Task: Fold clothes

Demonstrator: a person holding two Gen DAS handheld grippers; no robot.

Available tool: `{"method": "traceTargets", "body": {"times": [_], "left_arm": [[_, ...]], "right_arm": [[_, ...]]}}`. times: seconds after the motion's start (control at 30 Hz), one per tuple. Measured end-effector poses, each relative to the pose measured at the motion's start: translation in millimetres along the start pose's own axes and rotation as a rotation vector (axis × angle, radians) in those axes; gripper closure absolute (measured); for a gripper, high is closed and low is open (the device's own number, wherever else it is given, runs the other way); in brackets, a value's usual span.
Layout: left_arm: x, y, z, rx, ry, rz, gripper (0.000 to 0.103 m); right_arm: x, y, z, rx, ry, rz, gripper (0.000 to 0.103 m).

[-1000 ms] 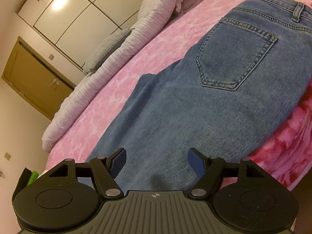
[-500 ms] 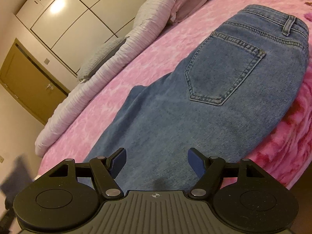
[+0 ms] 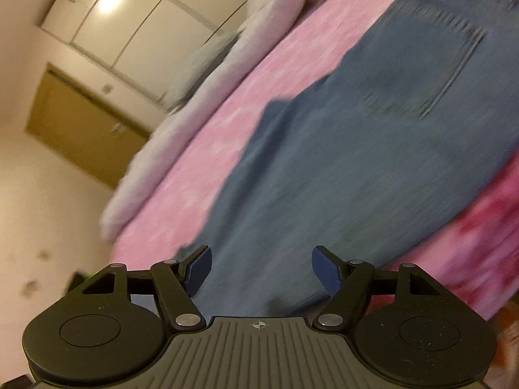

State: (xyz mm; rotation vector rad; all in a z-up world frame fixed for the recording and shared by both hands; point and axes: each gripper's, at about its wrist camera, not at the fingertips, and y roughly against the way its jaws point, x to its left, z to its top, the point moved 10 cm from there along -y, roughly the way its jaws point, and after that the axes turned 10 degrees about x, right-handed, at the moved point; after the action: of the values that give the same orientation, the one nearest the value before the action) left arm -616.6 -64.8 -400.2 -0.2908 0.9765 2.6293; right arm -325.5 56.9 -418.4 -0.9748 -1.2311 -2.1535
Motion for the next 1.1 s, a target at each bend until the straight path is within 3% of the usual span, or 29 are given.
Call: {"method": "traceTargets", "body": {"times": [0.1,0.13,0.23,0.33,0.43,0.53,0.57,0.6,0.7,0.83,0.9,1.0,1.1], "left_arm": [[30,14,9,-0.043,0.081,0.069,0.085],[40,17,10,-0.051,0.109,0.083,0.085],[63,20,9,-0.047,0.185,0.093,0.084],[80,17,1,-0.022,0.23,0.105,0.084],[87,18,-6,-0.022,0.247,0.108,0.084],[91,19,-7,-0.026,0.258,0.091,0.084],[91,18,-8,-0.026,0.256,0.089,0.084],[92,19,-8,-0.026,0.257,0.086,0.084],[91,20,-7,-0.026,0.258,0.074,0.084],[86,19,0,-0.03,0.251,0.052,0.084],[84,19,3,-0.032,0.247,0.041,0.084],[80,19,8,-0.035,0.242,0.025,0.085],[76,18,14,-0.039,0.236,0.008,0.085]], "right_arm": [[17,-19,-18,0.092,-0.049,0.112,0.031],[21,-24,-22,0.118,-0.067,0.14,0.036],[27,-45,-37,0.205,-0.144,0.194,0.037],[26,-67,-49,0.279,-0.226,0.219,0.037],[28,-83,-53,0.294,-0.223,0.203,0.037],[36,-88,-47,0.285,-0.179,0.191,0.039],[39,-90,-46,0.281,-0.163,0.188,0.053],[42,-92,-44,0.277,-0.146,0.183,0.056],[49,-102,-47,0.273,-0.075,0.122,0.056],[59,-114,-50,0.238,-0.041,0.127,0.056],[67,-116,-53,0.219,0.065,0.087,0.087],[84,-104,-54,0.136,0.251,0.029,0.09],[99,-64,-39,-0.032,0.41,-0.022,0.091]]}}
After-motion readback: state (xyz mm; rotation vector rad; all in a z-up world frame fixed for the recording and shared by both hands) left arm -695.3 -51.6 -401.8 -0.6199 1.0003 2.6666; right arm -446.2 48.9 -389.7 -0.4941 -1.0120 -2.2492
